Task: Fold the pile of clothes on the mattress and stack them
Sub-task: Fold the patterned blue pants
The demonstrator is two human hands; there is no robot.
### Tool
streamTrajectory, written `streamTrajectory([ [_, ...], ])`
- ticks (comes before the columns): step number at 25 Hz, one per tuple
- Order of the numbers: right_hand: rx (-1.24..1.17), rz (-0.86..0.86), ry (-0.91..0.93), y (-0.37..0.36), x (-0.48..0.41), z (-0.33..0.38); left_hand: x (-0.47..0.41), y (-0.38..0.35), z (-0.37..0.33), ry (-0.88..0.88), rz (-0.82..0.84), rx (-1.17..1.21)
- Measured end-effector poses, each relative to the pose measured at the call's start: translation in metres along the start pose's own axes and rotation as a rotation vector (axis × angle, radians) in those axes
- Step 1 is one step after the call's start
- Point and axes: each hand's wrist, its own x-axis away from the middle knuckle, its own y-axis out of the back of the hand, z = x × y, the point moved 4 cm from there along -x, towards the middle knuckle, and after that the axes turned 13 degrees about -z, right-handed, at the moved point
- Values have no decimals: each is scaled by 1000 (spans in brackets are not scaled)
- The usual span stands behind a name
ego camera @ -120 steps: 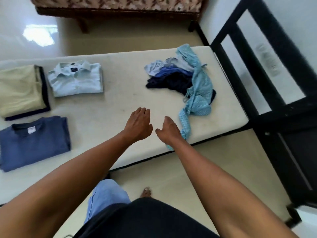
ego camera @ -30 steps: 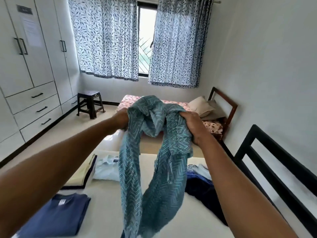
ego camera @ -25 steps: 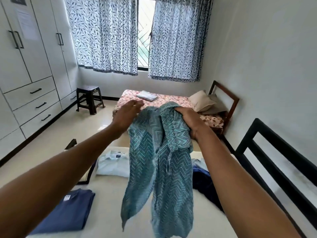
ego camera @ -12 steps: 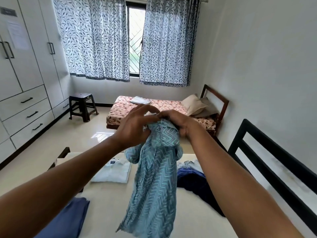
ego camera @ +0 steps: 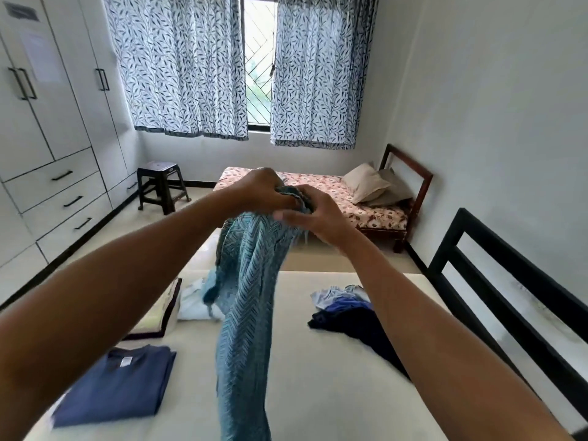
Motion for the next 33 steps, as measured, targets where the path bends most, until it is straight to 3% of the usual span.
streamTrajectory([
  [3, 113, -84, 82, 6, -11, -8, 7, 9, 4, -66, 103, 91],
  [6, 89, -130, 39, 17, -22, -13, 23, 7, 38, -62, 156, 142],
  [11, 157, -239, -9, 32, -39, -19, 58, -26, 117, -2, 8, -142],
  [13, 267, -288, -37, 42, -43, -34, 59, -14, 137, 59, -100, -172],
  [16, 460, -367, -10, 55, -39, -56, 47, 16, 151, 4, -219, -245],
  [19, 460, -470, 35, 62, -30, -62, 34, 36, 144, -69, -235, -302],
  [24, 349, -628, -74, 74, -27, -60, 21, 52, 141, -63, -237, -327],
  [26, 296, -656, -58, 81, -22, -57, 26, 61, 140, 25, -336, -98],
  [28, 174, -638, -138, 87, -18, -52, 36, 70, 132, 175, -335, 372],
  [30, -133, -446, -317, 90, -15, -45, 45, 79, 123, 254, -171, 678],
  [32, -347, -144, -474, 89, -7, -32, 52, 88, 119, 297, 89, 776],
  [33, -389, -73, -494, 91, -3, -23, 52, 91, 121, 325, 178, 792],
])
